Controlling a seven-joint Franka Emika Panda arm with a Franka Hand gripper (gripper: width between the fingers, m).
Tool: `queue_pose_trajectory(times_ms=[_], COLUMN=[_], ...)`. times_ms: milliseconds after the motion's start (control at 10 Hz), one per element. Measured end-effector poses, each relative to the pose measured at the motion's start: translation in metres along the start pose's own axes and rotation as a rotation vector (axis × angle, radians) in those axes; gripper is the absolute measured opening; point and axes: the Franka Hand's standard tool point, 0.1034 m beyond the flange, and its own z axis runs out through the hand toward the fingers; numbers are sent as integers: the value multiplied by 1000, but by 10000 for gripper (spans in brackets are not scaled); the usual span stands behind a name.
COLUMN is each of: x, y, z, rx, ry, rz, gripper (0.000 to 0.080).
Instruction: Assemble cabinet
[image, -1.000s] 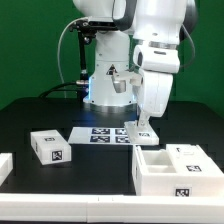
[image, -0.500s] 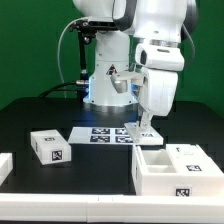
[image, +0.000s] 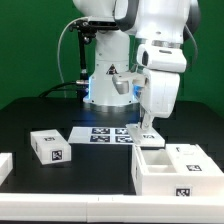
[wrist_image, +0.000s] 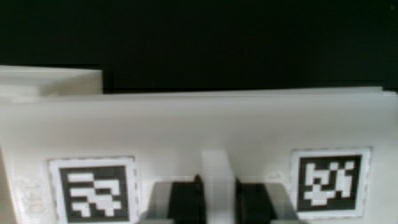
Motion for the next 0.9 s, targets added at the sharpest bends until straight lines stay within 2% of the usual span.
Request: queue_pose_trajectory(times_ms=[400,600,800,900], x=[-1,-1,-1,-2], y=[0,-11,-21,-22], z=[0,-4,0,3], rx=[0,5,19,24], ry=[0,3,5,3], rz=[15,24,25,25], gripper=[64,64,64,64])
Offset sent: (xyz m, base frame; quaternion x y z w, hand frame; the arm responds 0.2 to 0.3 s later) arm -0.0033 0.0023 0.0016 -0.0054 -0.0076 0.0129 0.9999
